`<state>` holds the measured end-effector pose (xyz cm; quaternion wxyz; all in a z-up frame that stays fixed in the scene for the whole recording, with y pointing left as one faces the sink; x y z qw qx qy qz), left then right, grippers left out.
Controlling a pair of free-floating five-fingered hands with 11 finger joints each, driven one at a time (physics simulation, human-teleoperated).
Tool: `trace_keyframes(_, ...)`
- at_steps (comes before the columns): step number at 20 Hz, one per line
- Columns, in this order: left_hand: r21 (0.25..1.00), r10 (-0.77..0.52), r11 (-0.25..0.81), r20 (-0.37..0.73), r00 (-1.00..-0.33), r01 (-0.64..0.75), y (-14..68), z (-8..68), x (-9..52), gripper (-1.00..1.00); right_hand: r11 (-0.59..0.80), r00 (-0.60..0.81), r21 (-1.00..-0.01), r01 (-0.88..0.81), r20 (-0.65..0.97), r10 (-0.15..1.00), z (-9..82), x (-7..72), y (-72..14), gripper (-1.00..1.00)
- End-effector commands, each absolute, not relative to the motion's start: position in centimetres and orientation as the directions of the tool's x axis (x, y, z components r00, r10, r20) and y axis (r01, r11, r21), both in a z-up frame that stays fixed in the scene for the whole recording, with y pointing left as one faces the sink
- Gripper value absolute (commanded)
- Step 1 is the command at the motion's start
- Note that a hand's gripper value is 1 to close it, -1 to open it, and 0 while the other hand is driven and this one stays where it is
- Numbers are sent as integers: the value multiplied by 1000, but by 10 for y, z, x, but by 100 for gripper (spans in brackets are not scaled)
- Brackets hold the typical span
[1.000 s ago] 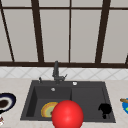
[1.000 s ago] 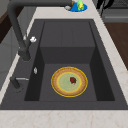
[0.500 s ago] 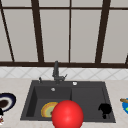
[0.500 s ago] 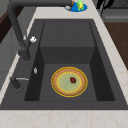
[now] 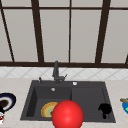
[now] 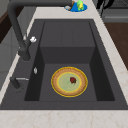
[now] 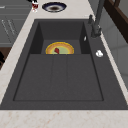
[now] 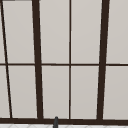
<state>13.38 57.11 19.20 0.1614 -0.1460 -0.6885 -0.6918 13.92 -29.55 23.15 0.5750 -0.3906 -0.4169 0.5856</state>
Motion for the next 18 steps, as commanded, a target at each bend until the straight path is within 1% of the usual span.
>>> trace_keyframes(1, 891, -25, 2, 454, -891, 454, 572, 186, 142, -100, 9, -34, -938, -348, 22, 999, 231, 139, -295, 0)
trace_keyframes(9, 854, -10, -6, 521, -854, 521, 579, 168, 163, -100, 9, -34, -938, -348, 22, 999, 231, 139, -295, 0)
trace_keyframes(15, 865, 22, 15, 502, -865, 502, 602, 138, 165, -100, 9, -34, -938, -348, 22, 999, 231, 139, -295, 0)
trace_keyframes(18, 851, 20, 5, 526, -850, 526, 609, 129, 173, -100, 9, -34, -938, -348, 22, 999, 231, 139, -295, 0)
